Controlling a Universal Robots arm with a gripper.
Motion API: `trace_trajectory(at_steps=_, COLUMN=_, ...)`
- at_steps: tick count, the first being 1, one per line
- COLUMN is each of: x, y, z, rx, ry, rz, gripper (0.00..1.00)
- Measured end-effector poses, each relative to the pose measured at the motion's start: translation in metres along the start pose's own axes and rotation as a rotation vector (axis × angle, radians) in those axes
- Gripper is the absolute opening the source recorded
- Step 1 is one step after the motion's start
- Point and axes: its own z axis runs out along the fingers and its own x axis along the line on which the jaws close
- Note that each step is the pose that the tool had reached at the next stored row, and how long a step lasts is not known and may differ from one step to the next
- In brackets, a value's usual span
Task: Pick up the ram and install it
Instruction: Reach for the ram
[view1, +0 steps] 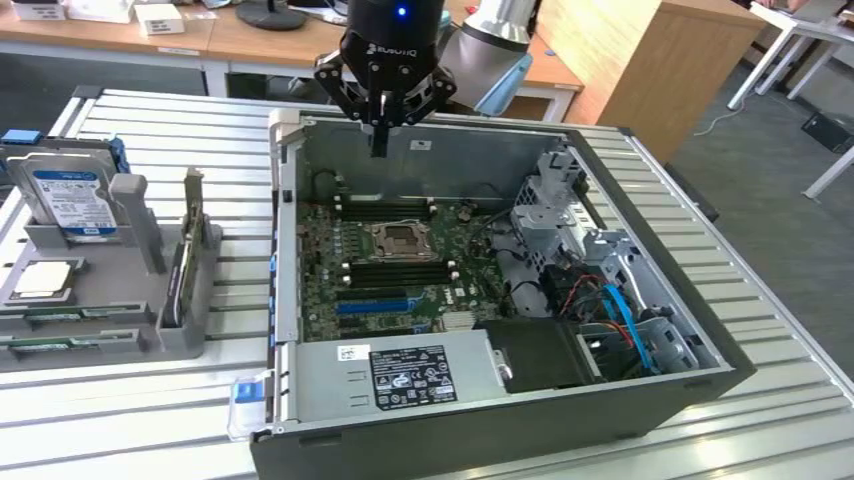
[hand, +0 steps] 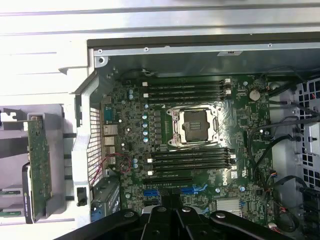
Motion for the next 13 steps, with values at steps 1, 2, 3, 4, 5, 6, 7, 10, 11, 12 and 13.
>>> trace_trajectory(at_steps=1, x=0.000, y=0.0000, z=0.0000, rx=0.0000, ry=0.0000, rz=0.000, gripper=0.11)
trace_trajectory(at_steps=2, x=0.000, y=0.0000, z=0.0000, rx=0.0000, ry=0.0000, rz=0.000, gripper=0.11)
trace_trajectory(at_steps=3, x=0.000, y=0.0000, z=0.0000, rx=0.0000, ry=0.0000, rz=0.000, gripper=0.11)
trace_trajectory(at_steps=4, x=0.000, y=0.0000, z=0.0000, rx=0.0000, ry=0.0000, rz=0.000, gripper=0.11)
trace_trajectory(at_steps=5, x=0.000, y=0.0000, z=0.0000, rx=0.0000, ry=0.0000, rz=0.000, gripper=0.11)
trace_trajectory(at_steps=6, x=0.001, y=-0.0001, z=-0.0001, rx=0.0001, ry=-0.0001, rz=0.000, gripper=0.11)
trace_trajectory(at_steps=7, x=0.003, y=-0.0002, z=-0.0002, rx=0.0002, ry=-0.0001, rz=0.000, gripper=0.11)
trace_trajectory(at_steps=10, x=0.009, y=-0.0006, z=-0.0002, rx=0.0000, ry=-0.0003, rz=0.000, gripper=0.11)
trace_trajectory(at_steps=11, x=0.011, y=-0.0008, z=-0.0003, rx=0.0000, ry=-0.0002, rz=0.000, gripper=0.11)
trace_trajectory(at_steps=12, x=0.013, y=-0.0010, z=-0.0004, rx=0.0001, ry=-0.0002, rz=0.000, gripper=0.11)
trace_trajectory(at_steps=13, x=0.017, y=-0.0012, z=-0.0004, rx=0.0000, ry=-0.0002, rz=0.000, gripper=0.11)
